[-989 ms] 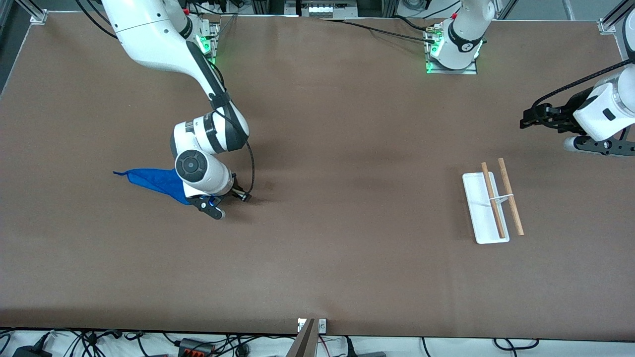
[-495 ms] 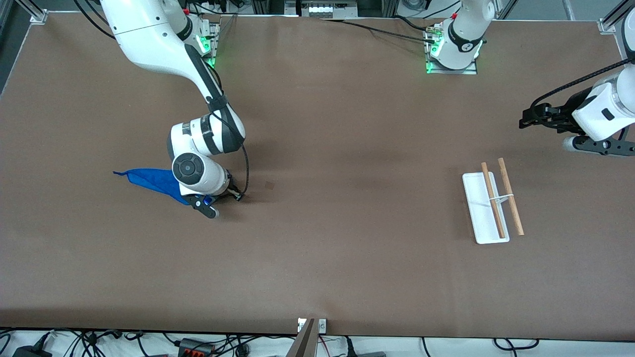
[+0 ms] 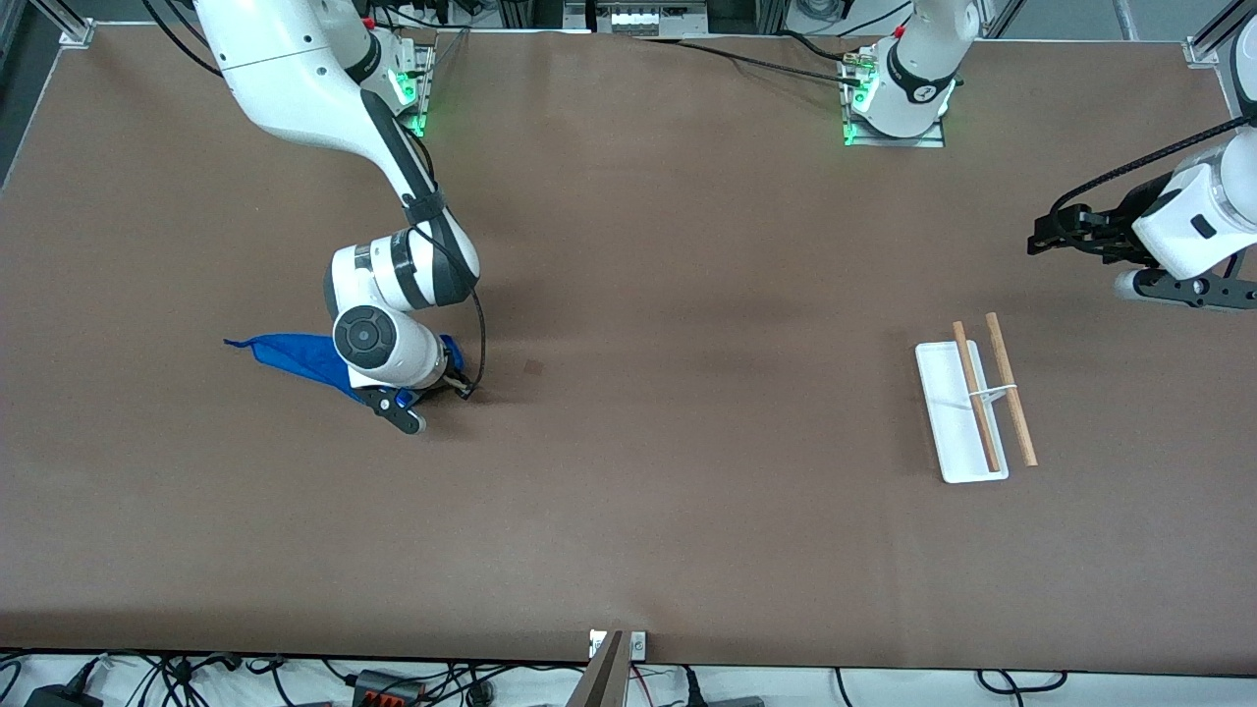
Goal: Pass towel and hang on rack
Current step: 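Close the right gripper on the blue towel's corner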
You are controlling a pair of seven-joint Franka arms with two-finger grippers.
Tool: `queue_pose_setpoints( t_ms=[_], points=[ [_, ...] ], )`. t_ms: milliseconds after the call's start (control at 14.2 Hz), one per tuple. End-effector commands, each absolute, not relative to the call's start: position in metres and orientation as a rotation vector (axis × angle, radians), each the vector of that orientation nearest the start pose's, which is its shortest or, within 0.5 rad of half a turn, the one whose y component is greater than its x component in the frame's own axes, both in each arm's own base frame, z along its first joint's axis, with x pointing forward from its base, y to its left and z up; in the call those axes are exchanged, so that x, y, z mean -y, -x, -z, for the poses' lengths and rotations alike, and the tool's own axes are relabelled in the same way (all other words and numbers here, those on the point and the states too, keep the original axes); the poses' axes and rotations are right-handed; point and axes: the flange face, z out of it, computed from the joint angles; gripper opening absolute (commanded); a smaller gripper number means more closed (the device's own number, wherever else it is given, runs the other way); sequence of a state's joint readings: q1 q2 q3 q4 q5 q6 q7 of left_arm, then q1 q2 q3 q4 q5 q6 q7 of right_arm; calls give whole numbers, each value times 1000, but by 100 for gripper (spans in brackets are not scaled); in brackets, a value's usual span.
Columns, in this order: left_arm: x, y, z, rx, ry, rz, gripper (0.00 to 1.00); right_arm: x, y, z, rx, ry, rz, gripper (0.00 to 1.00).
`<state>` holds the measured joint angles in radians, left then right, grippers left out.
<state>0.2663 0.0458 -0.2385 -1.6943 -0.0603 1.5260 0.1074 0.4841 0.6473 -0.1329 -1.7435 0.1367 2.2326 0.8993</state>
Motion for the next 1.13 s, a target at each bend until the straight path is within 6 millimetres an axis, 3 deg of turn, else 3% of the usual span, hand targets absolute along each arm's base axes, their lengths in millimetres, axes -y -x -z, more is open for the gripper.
queue_pose_setpoints(
  t_ms=[0, 71, 212, 283, 424, 565, 707, 848, 919, 1060],
  points=[
    [-12, -553, -545, -157, 3229, -338, 100, -233, -606, -199, -987, 3040, -223, 11],
    [-12, -553, -545, -157, 3229, -338, 100, -234, -606, -200, -978, 3048, -217, 2],
    [-11, -553, -545, -157, 3231, -338, 100, -237, -612, -208, -903, 3061, -189, 0],
    [-12, -553, -545, -157, 3229, -338, 100, -239, -616, -215, -773, 3081, -171, 0],
    [-12, -553, -545, -155, 3230, -338, 100, -242, -624, -251, -617, 3086, -130, 0],
    [-13, -553, -545, -145, 3230, -340, 100, -251, -634, -295, -534, 3098, -162, 0],
    [-13, -553, -545, -142, 3229, -343, 100, -261, -641, -354, -432, 3095, -213, 0],
    [-14, -551, -544, -146, 3230, -365, 100, -275, -639, -413, -374, 3087, -222, 0],
    [-14, -550, -544, -144, 3230, -372, 100, -280, -637, -430, -351, 3079, -254, 0],
    [-17, -550, -543, -139, 3230, -382, 100, -294, -628, -496, -287, 2999, -262, 0]
  ],
)
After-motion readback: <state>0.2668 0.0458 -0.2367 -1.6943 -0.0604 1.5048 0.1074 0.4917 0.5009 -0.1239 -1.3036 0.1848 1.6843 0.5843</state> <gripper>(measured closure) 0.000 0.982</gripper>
